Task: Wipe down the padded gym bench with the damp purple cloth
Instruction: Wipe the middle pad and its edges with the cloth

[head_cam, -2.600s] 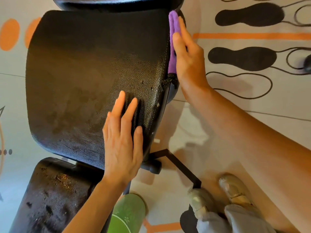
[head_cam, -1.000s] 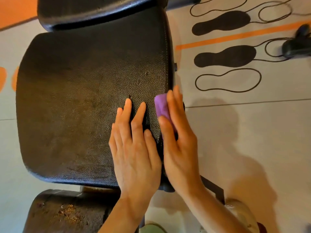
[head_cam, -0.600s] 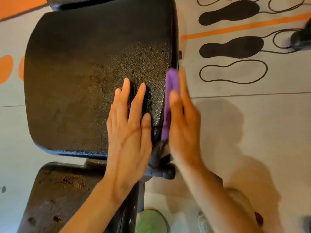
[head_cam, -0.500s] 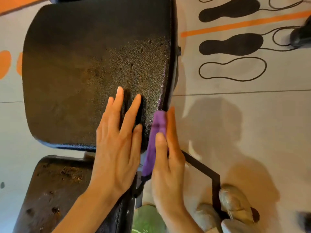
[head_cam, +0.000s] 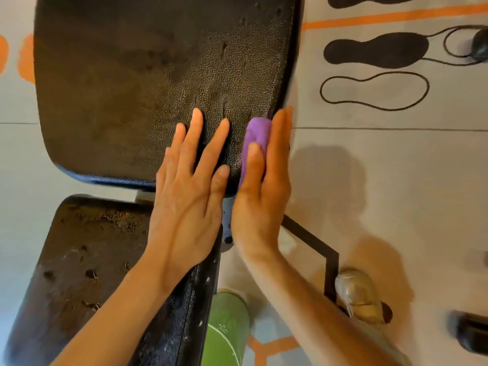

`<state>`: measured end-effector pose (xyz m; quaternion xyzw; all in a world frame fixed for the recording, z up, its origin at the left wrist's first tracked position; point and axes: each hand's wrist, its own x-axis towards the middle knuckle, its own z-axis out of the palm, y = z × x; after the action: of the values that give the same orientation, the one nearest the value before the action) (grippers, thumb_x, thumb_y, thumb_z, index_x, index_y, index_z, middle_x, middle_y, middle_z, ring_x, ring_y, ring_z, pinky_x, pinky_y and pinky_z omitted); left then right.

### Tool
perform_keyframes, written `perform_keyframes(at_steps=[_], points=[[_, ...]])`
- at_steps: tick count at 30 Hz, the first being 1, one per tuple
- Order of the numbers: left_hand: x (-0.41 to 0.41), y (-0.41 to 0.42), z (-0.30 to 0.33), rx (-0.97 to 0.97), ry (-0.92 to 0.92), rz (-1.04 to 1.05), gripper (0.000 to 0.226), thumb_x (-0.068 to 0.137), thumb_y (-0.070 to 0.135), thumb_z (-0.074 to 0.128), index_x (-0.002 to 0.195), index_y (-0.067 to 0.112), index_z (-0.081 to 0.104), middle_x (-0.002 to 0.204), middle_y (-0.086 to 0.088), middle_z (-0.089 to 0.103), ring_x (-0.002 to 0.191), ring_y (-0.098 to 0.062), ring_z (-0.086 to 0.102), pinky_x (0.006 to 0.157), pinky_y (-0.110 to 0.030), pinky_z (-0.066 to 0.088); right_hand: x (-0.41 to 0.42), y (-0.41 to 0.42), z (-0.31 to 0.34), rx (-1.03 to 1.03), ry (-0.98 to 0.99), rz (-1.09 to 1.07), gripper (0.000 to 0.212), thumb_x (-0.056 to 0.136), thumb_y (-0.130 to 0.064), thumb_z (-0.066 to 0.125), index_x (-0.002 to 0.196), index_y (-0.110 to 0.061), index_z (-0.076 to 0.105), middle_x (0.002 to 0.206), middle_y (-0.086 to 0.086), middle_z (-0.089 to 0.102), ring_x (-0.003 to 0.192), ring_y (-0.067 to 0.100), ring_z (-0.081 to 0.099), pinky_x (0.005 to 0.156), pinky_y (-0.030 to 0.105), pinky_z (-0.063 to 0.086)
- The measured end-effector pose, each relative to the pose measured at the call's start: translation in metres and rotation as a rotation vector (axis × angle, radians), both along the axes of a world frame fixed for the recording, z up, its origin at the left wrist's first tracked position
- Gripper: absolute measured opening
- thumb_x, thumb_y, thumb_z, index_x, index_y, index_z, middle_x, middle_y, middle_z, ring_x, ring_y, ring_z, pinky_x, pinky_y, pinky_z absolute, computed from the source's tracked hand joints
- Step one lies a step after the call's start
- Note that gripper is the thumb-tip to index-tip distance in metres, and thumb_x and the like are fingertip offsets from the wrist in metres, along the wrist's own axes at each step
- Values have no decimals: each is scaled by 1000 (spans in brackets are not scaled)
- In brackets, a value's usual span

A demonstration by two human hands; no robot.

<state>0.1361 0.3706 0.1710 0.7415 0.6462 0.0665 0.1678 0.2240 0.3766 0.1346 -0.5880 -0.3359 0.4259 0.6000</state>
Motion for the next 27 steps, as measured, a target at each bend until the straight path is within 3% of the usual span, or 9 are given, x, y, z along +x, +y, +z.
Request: perform_keyframes(at_steps=[2,4,7,9,15,20,24,27], points=[[0,-1,1,2,-3,10,51,105,40,22,155,39,14,166,10,0,154,-12,-5,122,-32,4,21,45,-1,-29,47,-55,49,103,-17,36,150,-7,25,156,6,30,141,3,28,109,5,26],[1,-1,0,1,-7,16,51,105,39,23,156,38,15,166,10,0,154,-12,-6,122,-33,3,25,64,-2,-10,38,-115,48,104,-16,37,149,-5,26,155,7,34,142,10,32,109,8,29],[1,-1,0,-1,-15,22,52,104,41,22,156,38,15,167,8,0,154,-13,-5,125,-39,6,-5,20,-19,13,-128,-100,51,101,-8,46,148,-1,27,157,5,26,146,18,27,117,32,32],[1,0,1,-13,-23,22,53,104,42,21,156,37,15,167,8,0,154,-12,-6,125,-40,5,-16,-9,-26,-15,-153,-18,52,102,-12,46,149,-4,26,158,4,23,147,18,25,116,40,33],[1,-1,-1,11,11,11,51,105,37,23,156,37,15,167,7,0,154,-14,-5,125,-38,6,23,54,0,-34,-13,-101,52,103,-18,34,151,-4,18,157,11,29,145,19,28,117,29,27],[2,-1,-1,6,-10,20,51,105,38,22,156,37,16,167,7,0,154,-13,-6,125,-39,4,-10,-27,6,-49,-51,43,57,101,-21,38,151,-12,13,157,10,29,144,17,31,115,37,34],[2,0,-2,25,0,38,51,104,37,26,155,38,18,167,8,3,154,-14,-2,125,-40,8,21,39,4,-81,-97,-24,56,100,-24,37,150,-4,22,154,11,35,142,17,35,114,19,30],[1,1,0,25,-62,69,52,103,33,32,154,34,23,166,7,9,154,-15,3,125,-43,11,42,72,7,-49,-217,-5,55,100,-25,36,149,-3,24,149,14,43,137,23,43,113,33,37]])
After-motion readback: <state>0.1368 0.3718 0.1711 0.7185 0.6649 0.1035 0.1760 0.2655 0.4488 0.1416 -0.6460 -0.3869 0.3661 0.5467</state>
